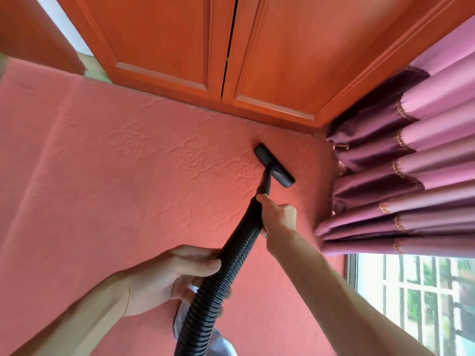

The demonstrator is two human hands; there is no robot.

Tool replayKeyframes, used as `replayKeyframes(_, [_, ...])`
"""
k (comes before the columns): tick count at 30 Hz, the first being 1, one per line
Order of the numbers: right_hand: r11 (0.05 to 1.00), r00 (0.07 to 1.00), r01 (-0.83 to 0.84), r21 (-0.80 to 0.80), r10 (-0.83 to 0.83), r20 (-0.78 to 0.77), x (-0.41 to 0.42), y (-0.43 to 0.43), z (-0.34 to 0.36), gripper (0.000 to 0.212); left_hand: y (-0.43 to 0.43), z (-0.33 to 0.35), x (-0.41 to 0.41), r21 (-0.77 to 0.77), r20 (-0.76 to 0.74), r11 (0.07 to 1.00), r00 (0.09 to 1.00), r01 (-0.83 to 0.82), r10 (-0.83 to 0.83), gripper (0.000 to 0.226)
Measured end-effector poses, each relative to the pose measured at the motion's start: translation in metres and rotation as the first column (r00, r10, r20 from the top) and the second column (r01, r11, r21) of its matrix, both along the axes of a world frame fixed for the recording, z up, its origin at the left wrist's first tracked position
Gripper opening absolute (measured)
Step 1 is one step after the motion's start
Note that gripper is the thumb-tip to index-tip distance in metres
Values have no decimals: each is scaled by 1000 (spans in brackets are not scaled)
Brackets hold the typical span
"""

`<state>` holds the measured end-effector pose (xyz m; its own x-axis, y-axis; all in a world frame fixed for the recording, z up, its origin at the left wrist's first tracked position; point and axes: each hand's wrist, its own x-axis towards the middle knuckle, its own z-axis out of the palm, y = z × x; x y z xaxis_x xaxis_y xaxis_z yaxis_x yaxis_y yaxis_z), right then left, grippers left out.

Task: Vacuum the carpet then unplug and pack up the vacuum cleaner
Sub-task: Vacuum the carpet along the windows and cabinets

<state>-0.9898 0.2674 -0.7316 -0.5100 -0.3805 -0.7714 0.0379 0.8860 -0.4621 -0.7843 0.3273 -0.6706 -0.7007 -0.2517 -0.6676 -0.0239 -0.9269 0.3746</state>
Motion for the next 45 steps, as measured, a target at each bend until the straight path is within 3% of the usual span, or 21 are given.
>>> replayKeyframes(3, [994, 993, -108, -30, 109, 34, 12, 9, 19, 32, 27, 18, 4, -35, 12, 994, 994, -105, 106, 46])
replayKeyframes(9, [950, 939, -307, -60, 312, 143, 24, 49, 62, 29, 103, 48, -12, -72, -4, 971, 974, -228, 228, 30])
replayKeyframes(14, [845, 840, -535, 3, 531, 107, 39, 89, 73, 27, 161, 60, -21, -11, -28, 946, 945, -325, 325, 28])
replayKeyframes(17, [796, 796, -604, 35, 600, 72, 48, 101, 64, 32, 182, 61, -22, -9, 53, 924, 922, -383, 383, 39])
replayKeyframes(23, [716, 717, -693, 88, 696, -15, 58, 76, 27, 38, 176, 44, -46, -82, 266, 822, 782, -564, 564, 29])
replayKeyframes(28, [712, 709, -701, 41, 702, -64, 65, 7, -5, 33, 119, 11, -65, -250, 369, 808, 720, -533, 589, 10])
replayKeyframes(34, [694, 690, -719, 38, 719, -86, 68, -64, -24, 44, 60, -21, -79, -306, 405, 747, 630, -590, 663, 20])
replayKeyframes(39, [712, 712, -702, 10, 702, 2, 76, -64, -25, 29, 67, -26, -70, -317, 387, 693, 579, -647, 717, 17])
replayKeyframes(45, [770, 756, -638, 9, 624, 199, 86, -17, 22, 36, 127, 1, -30, -398, 218, 683, 660, -613, 719, 26])
